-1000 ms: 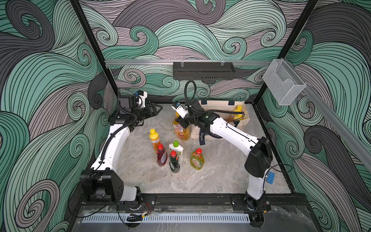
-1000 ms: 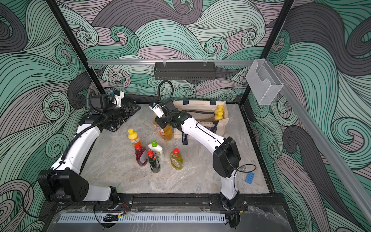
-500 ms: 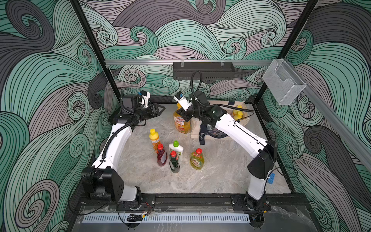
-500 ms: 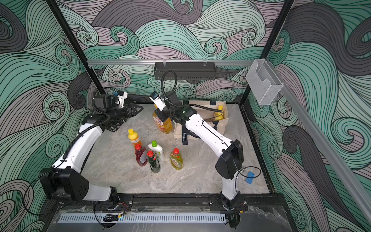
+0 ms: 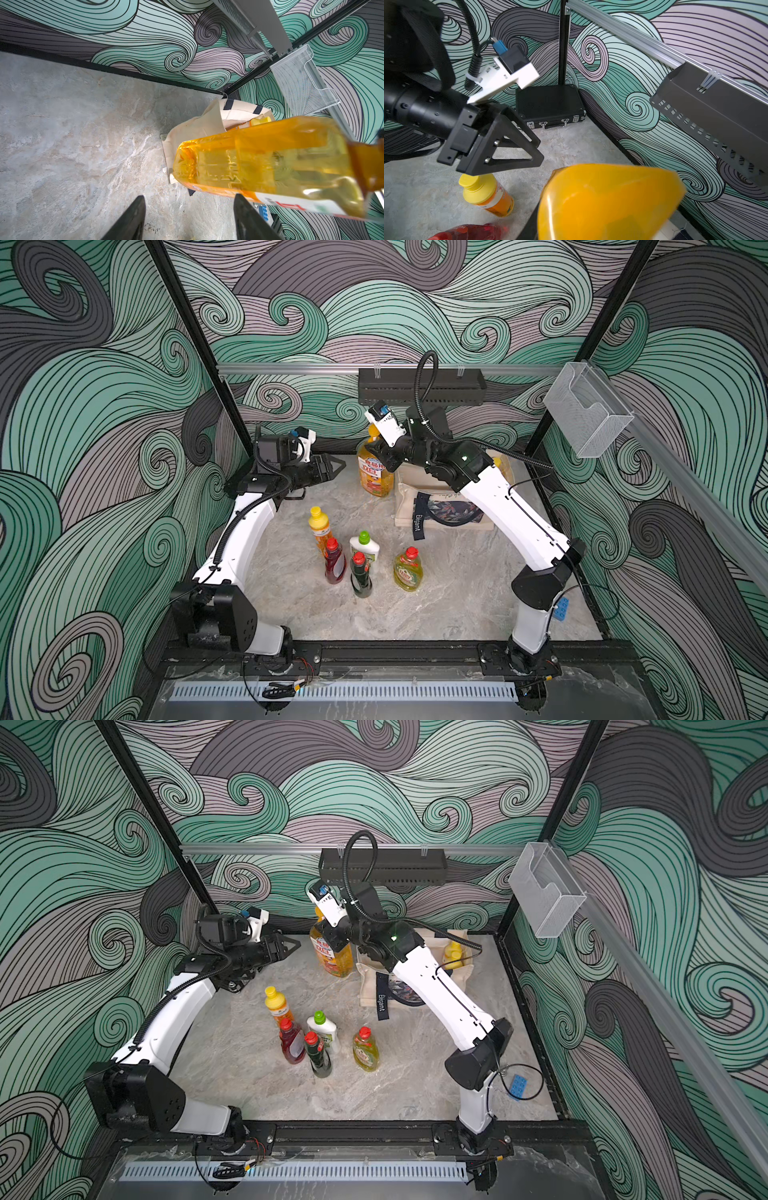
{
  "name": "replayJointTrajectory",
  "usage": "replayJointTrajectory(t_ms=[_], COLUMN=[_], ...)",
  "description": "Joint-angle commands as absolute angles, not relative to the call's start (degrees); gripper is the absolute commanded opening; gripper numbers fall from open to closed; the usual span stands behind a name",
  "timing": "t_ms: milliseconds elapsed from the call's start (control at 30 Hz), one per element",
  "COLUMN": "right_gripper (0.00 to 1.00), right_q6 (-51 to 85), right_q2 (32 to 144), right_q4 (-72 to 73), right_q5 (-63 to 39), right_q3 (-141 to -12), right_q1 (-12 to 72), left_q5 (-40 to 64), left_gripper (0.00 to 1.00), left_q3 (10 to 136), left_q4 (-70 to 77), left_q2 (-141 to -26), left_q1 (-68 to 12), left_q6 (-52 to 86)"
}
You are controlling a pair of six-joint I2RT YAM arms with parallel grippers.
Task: Pack dish soap into the shopping bag
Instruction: Pick up the bottle of dish soap at the center of the board, then place the bottle of dish soap in the shopping bag.
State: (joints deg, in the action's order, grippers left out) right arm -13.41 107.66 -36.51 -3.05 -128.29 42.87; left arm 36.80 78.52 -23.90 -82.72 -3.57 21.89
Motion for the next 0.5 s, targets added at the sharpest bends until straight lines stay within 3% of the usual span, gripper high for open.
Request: replayJointTrajectory(t_ms=[0, 467], right_gripper=[0.00, 0.00], right_q6=[-15.3, -17.7], right_q2=[107.2, 108.1], right_q4=[-28.0, -28.7], right_q5=[-3.0, 0.1], right_q3=[-134.6, -141.7], right_q1=[42.7, 42.2], left_q5=[38.5, 39.6], left_gripper=[0.65, 0.65], left_q3=[81.1, 82.1], left_q4=[-25.2, -25.3], left_q2=[-83.3, -83.9], left_q1=[-4.3, -6.2], left_q6=[20.5, 20.0])
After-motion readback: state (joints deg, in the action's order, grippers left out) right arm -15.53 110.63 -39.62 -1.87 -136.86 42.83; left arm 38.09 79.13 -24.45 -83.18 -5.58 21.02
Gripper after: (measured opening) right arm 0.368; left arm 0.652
